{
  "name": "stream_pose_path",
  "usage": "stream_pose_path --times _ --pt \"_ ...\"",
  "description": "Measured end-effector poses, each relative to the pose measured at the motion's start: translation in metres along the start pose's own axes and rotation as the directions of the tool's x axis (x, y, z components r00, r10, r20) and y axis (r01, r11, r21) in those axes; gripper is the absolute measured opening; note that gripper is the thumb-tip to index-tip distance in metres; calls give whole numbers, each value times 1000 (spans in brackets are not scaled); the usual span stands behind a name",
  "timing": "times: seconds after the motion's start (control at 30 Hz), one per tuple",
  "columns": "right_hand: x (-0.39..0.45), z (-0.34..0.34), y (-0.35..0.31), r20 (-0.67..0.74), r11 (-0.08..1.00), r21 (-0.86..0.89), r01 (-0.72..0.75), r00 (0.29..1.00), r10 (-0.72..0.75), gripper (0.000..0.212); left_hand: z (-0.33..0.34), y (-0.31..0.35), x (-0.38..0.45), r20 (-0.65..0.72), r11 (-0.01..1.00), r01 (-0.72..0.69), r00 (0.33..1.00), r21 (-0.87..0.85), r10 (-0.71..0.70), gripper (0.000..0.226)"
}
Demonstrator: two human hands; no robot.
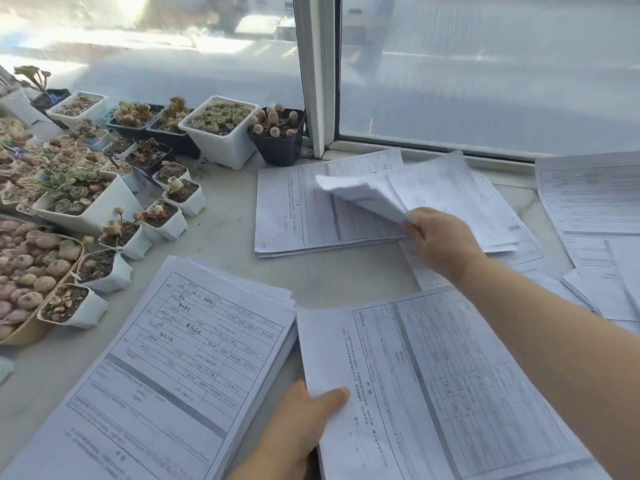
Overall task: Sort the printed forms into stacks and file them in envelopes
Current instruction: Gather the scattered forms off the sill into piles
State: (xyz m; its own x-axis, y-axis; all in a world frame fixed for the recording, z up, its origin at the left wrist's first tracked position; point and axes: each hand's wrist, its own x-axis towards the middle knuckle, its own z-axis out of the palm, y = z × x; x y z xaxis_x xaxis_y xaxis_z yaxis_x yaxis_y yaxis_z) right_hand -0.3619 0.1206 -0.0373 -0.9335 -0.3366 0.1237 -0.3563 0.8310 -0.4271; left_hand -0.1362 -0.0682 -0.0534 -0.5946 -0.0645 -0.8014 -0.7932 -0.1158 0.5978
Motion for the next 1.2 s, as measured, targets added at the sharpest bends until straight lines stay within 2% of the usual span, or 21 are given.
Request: stream_pose_path --times 0.03,0.07,0.13,0.23,0.3,0.4,0.43,0.47,0.53,0.63,0.67,0.8,0.9,1.0,1.07,1.17,1.2 --pt "-19 -7 -7 -8 991 -47 122 992 -123 16 1 0 0 2 999 12 1000 -33 -12 15" --pt "-42 -14 -17 16 969 -102 227 974 -226 22 1 1 0 -4 997 26 1000 -74 -26 18" --pt "-91 -23 -33 114 914 -196 355 934 -339 44 1 3 -1 1 979 64 998 -192 -65 29" --pt "-165 -19 -50 302 862 -254 439 882 -361 62 5 8 -2 168 926 108 985 -361 -50 62" --pt "-202 -8 -55 418 856 -248 454 847 -328 63 6 7 -4 175 914 80 985 -398 -10 65" --pt "-228 -4 -65 480 896 -171 410 829 -288 46 3 0 -2 73 978 -12 997 -210 28 44" --pt "-225 -6 -70 448 906 -142 399 842 -301 48 3 -3 -2 37 991 -43 998 -124 47 38" --pt "-217 -8 -74 440 923 -117 366 852 -282 64 3 -4 -3 10 996 -60 998 -64 61 35" --pt "-178 -10 -74 399 963 -70 259 892 -211 81 5 -3 -7 -16 996 -78 997 -33 78 31" --pt "-90 -1 -66 292 995 -69 68 955 -45 69 7 -3 -10 -38 995 -67 997 -68 65 16" --pt "-59 6 -63 278 997 -74 21 961 0 76 6 -3 -10 -44 995 -61 997 -84 57 15" --pt "23 38 -53 351 980 -77 -185 915 200 114 4 -5 -4 -61 997 -52 997 -60 48 12" --pt "48 56 -51 411 949 -129 -287 856 314 121 1 -5 0 -56 997 -70 996 -9 70 8" --pt "60 63 -53 348 937 -166 -306 871 346 108 0 -5 4 -25 997 -73 997 9 73 7" --pt "63 64 -53 305 938 -242 -246 899 315 99 0 -2 4 -10 998 -64 998 8 64 10" --pt "65 62 -50 270 925 -353 -144 930 248 89 1 1 3 6 999 -50 999 -16 50 43" --pt "65 63 -48 248 916 -385 -108 944 216 79 1 1 2 2 998 -53 999 -24 53 52"
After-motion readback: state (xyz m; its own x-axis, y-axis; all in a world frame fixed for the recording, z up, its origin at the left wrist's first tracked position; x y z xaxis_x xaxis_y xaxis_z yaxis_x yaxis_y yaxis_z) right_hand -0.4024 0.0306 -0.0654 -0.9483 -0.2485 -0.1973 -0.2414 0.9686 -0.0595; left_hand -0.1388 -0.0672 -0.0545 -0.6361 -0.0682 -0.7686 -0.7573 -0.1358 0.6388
